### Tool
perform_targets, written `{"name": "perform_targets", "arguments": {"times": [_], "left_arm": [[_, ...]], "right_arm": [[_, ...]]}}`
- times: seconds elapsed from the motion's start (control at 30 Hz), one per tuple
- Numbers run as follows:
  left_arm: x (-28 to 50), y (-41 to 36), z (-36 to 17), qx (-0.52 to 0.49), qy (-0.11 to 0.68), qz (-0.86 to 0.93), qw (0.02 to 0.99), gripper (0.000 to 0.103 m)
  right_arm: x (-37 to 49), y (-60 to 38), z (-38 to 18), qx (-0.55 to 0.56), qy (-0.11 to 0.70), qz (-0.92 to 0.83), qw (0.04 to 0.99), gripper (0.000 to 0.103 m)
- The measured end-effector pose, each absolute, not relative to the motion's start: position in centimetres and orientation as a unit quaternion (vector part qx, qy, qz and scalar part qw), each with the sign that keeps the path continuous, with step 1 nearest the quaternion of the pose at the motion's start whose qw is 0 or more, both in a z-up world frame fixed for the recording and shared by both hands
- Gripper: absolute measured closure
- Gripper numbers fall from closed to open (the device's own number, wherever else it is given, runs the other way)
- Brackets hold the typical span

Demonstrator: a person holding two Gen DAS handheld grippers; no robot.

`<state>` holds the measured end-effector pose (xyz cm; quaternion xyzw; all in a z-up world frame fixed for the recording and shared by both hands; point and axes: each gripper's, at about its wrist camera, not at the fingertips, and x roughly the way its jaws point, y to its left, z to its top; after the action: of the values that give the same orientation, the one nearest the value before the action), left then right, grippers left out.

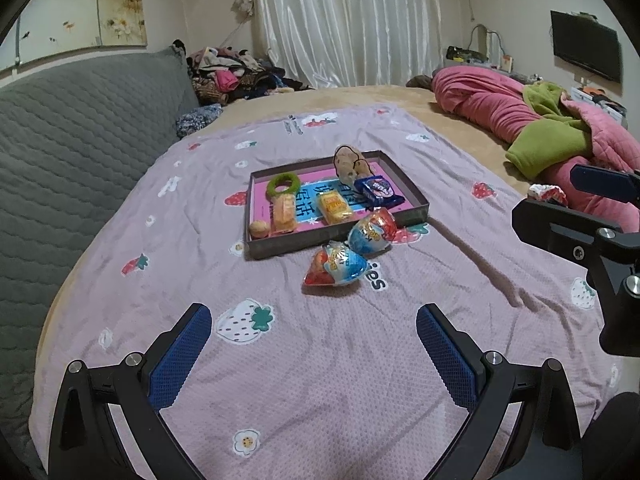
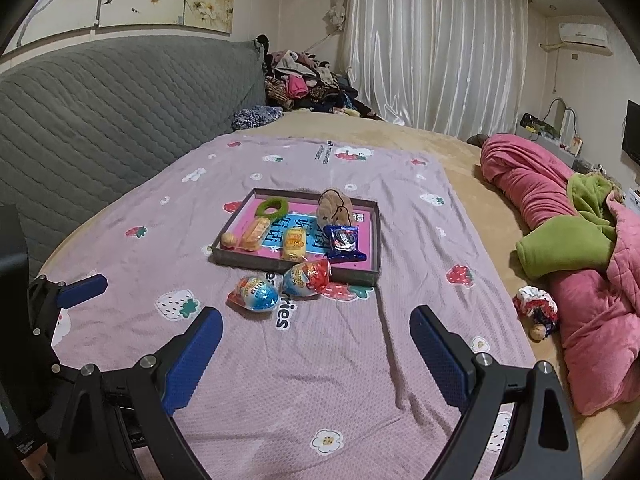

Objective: Organize objects
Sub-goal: 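Lift both open tools away from the tray toward the two Kinder egg packs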

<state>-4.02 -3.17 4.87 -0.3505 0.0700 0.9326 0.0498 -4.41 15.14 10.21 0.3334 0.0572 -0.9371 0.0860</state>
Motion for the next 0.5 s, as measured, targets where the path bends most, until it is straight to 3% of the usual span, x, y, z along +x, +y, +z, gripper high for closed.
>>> {"name": "perform_targets", "arguments": {"times": [0.5], "left_arm": [[-6.8, -3.1, 1.2, -0.380, 0.065, 0.921, 0.053, 0.001]], "right_arm": [[-7.0, 14.8, 6.8, 0.361, 0.058, -0.926, 0.090, 0.008]]}}
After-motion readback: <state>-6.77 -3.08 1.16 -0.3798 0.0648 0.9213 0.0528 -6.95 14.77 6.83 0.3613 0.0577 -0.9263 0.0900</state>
